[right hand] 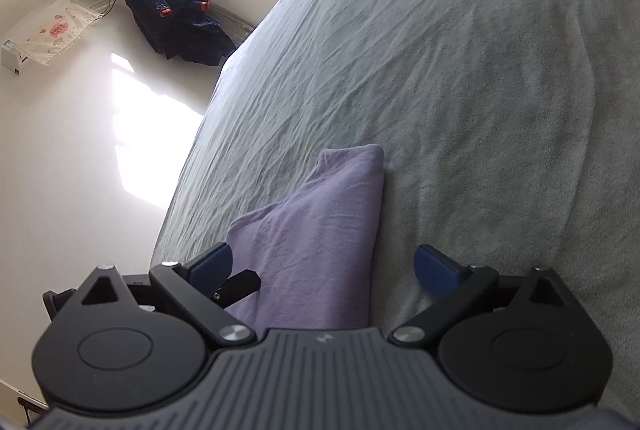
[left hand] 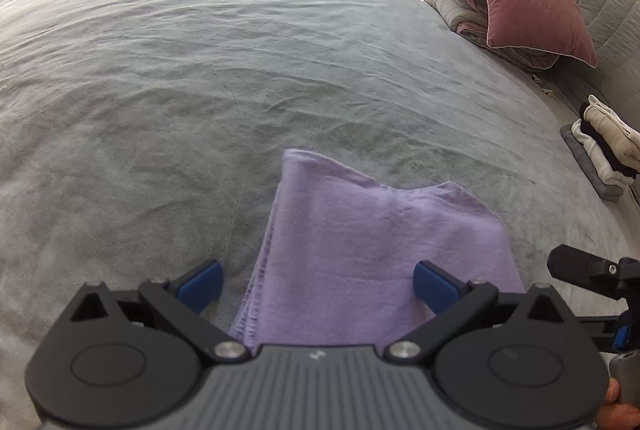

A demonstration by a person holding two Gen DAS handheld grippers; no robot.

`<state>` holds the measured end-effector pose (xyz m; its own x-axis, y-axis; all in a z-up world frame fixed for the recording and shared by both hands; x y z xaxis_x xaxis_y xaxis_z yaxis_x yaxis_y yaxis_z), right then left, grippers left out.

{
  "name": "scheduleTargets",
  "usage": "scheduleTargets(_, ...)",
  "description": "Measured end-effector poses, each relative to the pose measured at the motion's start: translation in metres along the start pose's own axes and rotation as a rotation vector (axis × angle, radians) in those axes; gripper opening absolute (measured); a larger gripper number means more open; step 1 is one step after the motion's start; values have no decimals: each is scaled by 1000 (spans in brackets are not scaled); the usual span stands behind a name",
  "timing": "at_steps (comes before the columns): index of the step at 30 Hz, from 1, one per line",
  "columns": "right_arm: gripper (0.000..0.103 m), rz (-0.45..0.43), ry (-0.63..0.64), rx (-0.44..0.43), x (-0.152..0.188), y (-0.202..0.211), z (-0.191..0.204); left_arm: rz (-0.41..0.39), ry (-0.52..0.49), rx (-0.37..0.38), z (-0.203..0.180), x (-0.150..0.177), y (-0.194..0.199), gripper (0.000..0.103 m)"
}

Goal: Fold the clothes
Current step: 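Lower both tools to the folded lavender bundle and pinch its edge, then lift the lavender bundle with both tools and carry it toward the clothes stack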

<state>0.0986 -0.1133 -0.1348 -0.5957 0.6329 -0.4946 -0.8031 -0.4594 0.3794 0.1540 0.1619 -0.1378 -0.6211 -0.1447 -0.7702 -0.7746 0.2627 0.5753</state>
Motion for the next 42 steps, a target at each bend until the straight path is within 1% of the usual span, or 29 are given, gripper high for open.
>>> scheduleTargets(1,97,-4,13,4,0,-2,1,-8,6,2,1,-1,-1,100)
scheduleTargets(3,94,-14,27,12,1,-6,1,-44,45,8,5,-3,-2,94)
scheduleTargets(5,91,-26,21,13,0,-9,0,-68,89,11,10,-4,-3,84)
scheduleTargets(6,90,-32,16,13,0,-11,-1,-78,112,14,13,-4,-4,83)
scheduleTargets(7,87,-37,13,14,-1,-12,-1,-88,134,18,16,-5,-4,79)
scheduleTargets(9,79,-48,9,16,0,-13,-4,-97,177,29,19,-5,-5,67)
scheduleTargets(10,72,-55,7,18,1,-14,-5,-97,194,34,20,-4,-6,56)
scheduleTargets(11,66,-60,9,20,2,-14,-6,-97,210,39,21,-3,-6,55)
scheduleTargets(12,62,-64,16,24,3,-13,-7,-97,226,43,22,-2,-6,55)
scheduleTargets(15,44,-66,29,22,7,-9,-9,-99,242,32,24,0,-5,40)
scheduleTargets(16,30,-65,33,20,8,-8,-10,-99,256,39,25,0,-5,28)
scheduleTargets(17,22,-64,37,18,9,-7,-11,-99,281,64,25,0,-5,17)
scheduleTargets(18,21,-64,41,16,11,-6,-11,-101,304,77,24,0,-4,17)
scheduleTargets(19,19,-63,45,14,12,-4,-12,-108,300,71,22,-1,-3,16)
scheduleTargets(21,18,-65,48,9,12,-1,-11,-120,266,53,15,-3,0,15)
scheduleTargets(23,17,-74,71,6,10,3,-7,-129,256,42,9,-5,2,14)
scheduleTargets(26,17,-104,118,-2,3,15,0,-152,255,38,-2,-11,7,14)
scheduleTargets(29,17,-138,159,-11,-6,29,5,-187,238,56,-19,-20,16,13)
scheduleTargets(36,17,-218,252,-29,-26,63,15,-289,157,116,-78,-45,34,13)
scheduleTargets(42,17,-307,274,-11,-69,88,20,-338,124,177,-138,-57,40,13)
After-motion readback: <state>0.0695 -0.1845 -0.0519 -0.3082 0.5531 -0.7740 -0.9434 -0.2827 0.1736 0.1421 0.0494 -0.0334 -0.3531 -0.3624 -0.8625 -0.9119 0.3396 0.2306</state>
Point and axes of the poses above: each gripper's, at about its wrist camera, not at the fingertips, and y roughly against the way its jaws point, z to its left, x to its underside, the point moved 4 cm from there along -y, roughly the way its jaws point, and after that the axes turned 12 degrees about -z, right-handed, at the moved point
